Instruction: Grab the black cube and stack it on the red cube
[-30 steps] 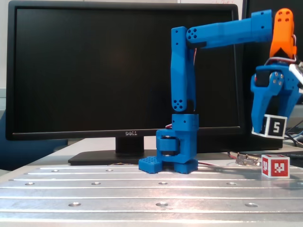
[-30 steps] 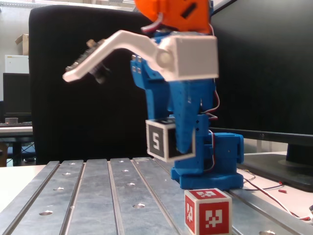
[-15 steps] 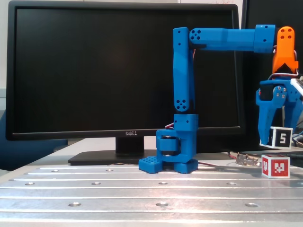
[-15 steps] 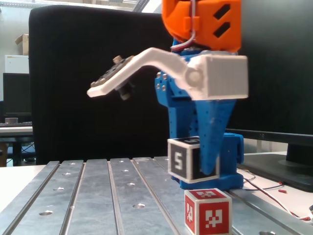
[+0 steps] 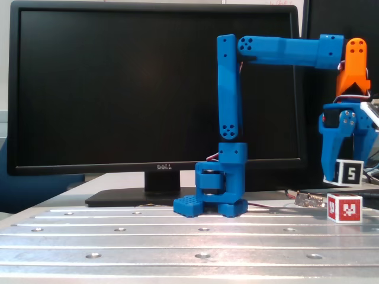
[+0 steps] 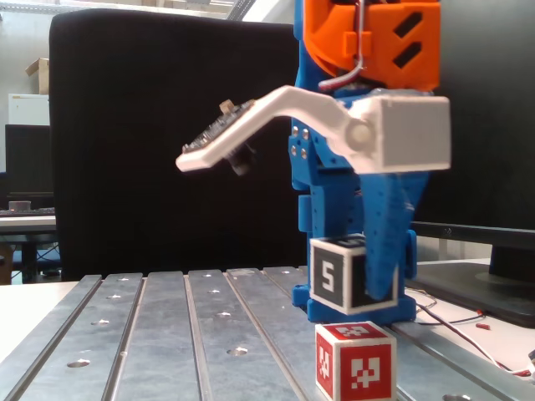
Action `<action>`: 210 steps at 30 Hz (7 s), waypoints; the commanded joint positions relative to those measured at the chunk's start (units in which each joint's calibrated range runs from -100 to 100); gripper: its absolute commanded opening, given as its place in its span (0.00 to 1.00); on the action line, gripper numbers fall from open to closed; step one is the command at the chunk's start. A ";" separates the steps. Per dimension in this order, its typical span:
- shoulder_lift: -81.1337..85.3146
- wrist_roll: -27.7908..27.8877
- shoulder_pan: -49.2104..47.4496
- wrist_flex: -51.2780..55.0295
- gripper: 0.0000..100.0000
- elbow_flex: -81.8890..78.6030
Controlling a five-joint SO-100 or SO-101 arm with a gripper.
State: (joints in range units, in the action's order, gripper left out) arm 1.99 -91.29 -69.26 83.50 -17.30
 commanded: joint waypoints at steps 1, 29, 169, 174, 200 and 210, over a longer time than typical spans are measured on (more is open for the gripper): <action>5.45 -0.93 -0.32 -1.63 0.17 -3.10; 8.20 -8.45 -0.84 -10.60 0.18 -11.42; 7.62 -8.71 0.34 -12.57 0.17 -13.68; 7.62 -8.71 -0.10 -12.57 0.18 -13.77; 7.70 -8.71 -0.18 -11.72 0.29 -13.86; 8.54 -8.71 -0.32 -8.72 0.29 -10.88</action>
State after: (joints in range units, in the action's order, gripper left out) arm 9.43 -99.69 -69.33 73.10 -31.25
